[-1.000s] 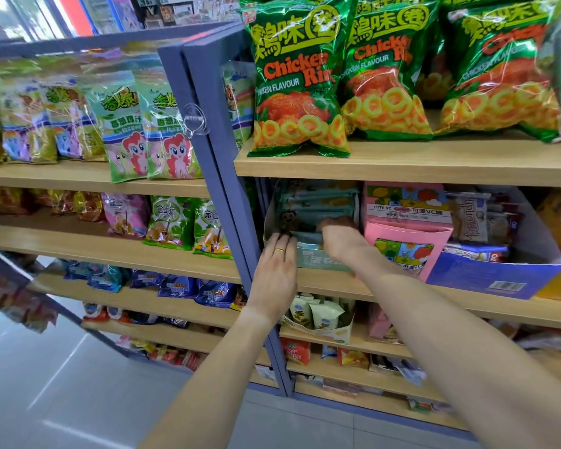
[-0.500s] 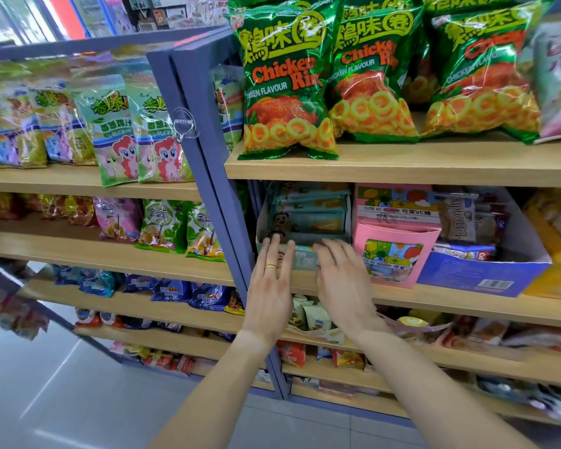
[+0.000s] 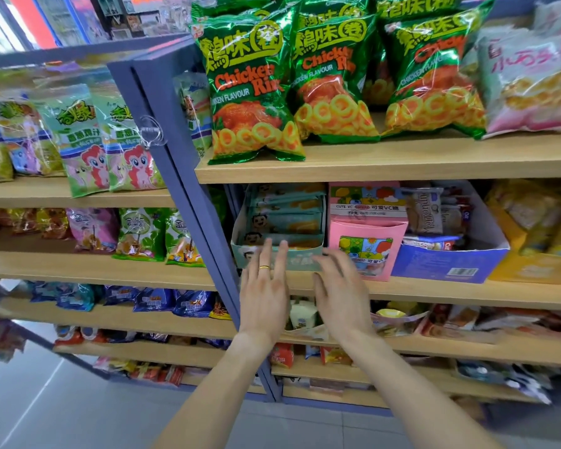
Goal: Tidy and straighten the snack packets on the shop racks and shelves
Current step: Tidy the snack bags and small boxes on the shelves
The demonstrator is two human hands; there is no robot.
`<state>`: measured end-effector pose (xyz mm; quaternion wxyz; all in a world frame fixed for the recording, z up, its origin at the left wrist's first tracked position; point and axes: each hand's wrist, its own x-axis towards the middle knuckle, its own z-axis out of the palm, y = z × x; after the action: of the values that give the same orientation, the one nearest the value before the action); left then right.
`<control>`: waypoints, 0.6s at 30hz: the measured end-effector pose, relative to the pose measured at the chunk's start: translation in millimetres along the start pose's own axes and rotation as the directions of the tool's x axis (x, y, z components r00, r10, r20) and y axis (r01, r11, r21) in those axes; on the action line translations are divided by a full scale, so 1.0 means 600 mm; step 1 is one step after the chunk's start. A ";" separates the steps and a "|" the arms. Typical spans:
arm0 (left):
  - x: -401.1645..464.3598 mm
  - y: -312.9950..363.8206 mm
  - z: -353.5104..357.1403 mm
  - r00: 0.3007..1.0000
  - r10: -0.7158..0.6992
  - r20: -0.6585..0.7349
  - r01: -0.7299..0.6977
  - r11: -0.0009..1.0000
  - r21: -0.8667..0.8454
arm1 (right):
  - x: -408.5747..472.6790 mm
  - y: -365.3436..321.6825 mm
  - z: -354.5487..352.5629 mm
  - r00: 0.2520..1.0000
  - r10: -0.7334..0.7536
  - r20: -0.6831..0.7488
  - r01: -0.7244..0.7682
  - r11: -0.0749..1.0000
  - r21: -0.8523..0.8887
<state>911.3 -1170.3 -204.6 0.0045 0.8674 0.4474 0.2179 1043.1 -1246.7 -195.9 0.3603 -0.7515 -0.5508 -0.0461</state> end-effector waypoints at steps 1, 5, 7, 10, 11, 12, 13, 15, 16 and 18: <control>0.002 0.018 0.001 0.999 0.041 -0.014 -0.041 0.998 -0.057 | -0.008 0.016 -0.020 0.991 0.077 -0.111 -0.074 0.997 0.035; 0.031 0.102 -0.008 0.991 0.117 -0.061 -0.129 0.960 -0.248 | -0.003 0.079 -0.080 0.862 0.383 -0.333 -0.340 0.923 0.181; 0.044 0.136 -0.012 0.990 0.126 -0.056 -0.137 0.947 -0.289 | 0.010 0.097 -0.080 0.868 0.396 -0.301 -0.344 0.915 0.211; 0.052 0.155 -0.008 0.995 0.092 -0.035 -0.098 0.939 -0.331 | 0.014 0.105 -0.078 0.891 0.358 -0.279 -0.294 0.924 0.244; 0.052 0.156 -0.006 0.996 0.082 -0.034 -0.089 0.938 -0.336 | 0.012 0.108 -0.081 0.899 0.353 -0.261 -0.290 0.923 0.251; 0.051 0.157 -0.004 0.996 0.078 -0.038 -0.086 0.939 -0.332 | 0.010 0.112 -0.084 0.908 0.345 -0.237 -0.284 0.924 0.255; 0.050 0.160 -0.002 0.996 0.073 -0.048 -0.084 0.945 -0.315 | 0.005 0.118 -0.089 0.918 0.335 -0.213 -0.279 0.926 0.255; 0.045 0.173 0.000 0.992 0.075 -0.102 -0.098 0.964 -0.245 | -0.008 0.135 -0.101 0.925 0.335 -0.180 -0.290 0.927 0.236; 0.043 0.184 0.000 0.990 0.071 -0.126 -0.097 0.971 -0.217 | -0.017 0.146 -0.110 0.919 0.353 -0.175 -0.313 0.923 0.222; 0.036 0.213 0.004 0.988 0.046 -0.145 -0.074 0.978 -0.196 | -0.034 0.170 -0.132 0.905 0.381 -0.187 -0.343 0.916 0.206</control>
<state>1021.9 -1229.8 -172.9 0.0541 0.8582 0.3959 0.3222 1149.1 -1323.5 -197.1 0.4843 -0.7977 -0.3590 -0.0158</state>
